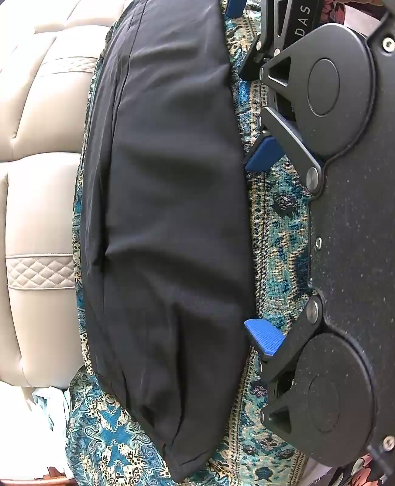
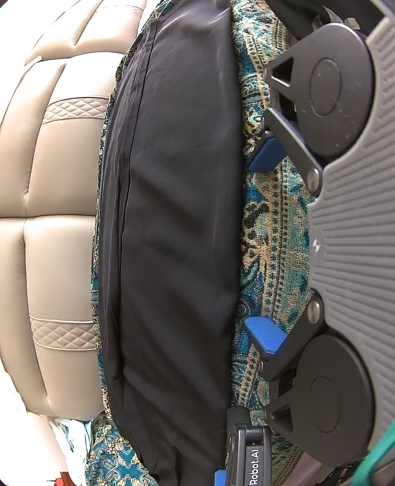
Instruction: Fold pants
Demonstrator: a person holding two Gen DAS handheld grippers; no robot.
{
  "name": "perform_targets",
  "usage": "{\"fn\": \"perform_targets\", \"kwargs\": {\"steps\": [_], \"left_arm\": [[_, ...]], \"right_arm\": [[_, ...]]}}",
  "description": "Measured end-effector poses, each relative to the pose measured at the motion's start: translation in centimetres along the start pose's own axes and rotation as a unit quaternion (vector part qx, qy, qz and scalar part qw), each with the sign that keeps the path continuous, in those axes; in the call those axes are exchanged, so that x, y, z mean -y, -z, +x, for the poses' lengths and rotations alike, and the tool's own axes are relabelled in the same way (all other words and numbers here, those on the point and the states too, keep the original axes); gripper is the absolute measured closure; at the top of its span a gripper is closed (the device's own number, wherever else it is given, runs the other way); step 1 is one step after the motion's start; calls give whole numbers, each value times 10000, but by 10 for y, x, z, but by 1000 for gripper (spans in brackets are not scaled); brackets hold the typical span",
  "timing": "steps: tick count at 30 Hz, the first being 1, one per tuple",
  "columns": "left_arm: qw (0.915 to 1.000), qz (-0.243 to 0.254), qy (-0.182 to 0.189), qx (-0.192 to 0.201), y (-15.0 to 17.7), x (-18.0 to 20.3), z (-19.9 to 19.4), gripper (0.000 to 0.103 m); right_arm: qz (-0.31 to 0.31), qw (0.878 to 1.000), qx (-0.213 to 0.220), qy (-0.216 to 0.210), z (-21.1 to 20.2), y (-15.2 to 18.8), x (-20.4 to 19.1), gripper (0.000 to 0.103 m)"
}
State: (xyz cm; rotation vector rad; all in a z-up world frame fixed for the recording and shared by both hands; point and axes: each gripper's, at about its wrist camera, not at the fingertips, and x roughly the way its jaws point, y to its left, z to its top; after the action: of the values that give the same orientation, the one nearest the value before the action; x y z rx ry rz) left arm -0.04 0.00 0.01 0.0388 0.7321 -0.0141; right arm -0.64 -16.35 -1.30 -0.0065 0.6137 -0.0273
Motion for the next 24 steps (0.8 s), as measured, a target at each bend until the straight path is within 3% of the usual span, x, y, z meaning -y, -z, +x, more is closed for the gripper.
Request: {"fn": "perform_targets", "kwargs": {"steps": [24], "left_arm": [[10000, 7, 14, -62, 1, 4, 3, 0]], "right_arm": [[4, 10000, -6, -4, 0, 0, 0, 0]]}}
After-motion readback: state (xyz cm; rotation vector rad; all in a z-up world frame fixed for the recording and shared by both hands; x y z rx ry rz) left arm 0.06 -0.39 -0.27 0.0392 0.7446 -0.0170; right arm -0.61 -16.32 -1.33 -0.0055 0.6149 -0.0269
